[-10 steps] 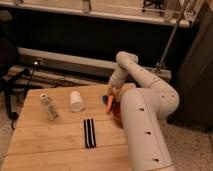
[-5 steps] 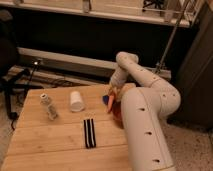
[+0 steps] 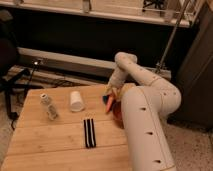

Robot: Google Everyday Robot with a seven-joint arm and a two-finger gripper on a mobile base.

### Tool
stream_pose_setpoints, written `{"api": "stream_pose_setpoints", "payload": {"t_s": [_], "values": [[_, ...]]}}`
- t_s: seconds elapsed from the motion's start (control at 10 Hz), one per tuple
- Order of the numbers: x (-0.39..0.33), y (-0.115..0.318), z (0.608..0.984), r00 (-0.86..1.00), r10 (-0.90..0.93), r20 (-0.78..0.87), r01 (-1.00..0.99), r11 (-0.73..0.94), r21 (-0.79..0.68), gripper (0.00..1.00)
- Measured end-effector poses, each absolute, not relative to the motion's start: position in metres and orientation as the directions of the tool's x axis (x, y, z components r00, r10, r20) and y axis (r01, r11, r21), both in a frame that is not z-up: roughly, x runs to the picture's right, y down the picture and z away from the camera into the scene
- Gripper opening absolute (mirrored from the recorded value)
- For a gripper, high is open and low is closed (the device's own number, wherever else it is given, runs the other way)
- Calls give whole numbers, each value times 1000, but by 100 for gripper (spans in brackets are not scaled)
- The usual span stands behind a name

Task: Place the pepper on the white sponge

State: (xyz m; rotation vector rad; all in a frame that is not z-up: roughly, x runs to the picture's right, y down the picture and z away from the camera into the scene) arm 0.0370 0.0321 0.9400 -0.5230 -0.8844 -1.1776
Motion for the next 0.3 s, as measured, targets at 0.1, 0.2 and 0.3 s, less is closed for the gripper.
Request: {"api": "stream_pose_setpoints", "payload": {"t_s": [0.1, 0.2, 0.3], "values": [[39, 28, 938, 128, -573, 809, 943, 323, 80, 80], [41, 23, 935, 142, -582, 800, 944, 323, 67, 80], [45, 17, 932, 163, -595, 787, 943, 328, 52, 80]]}}
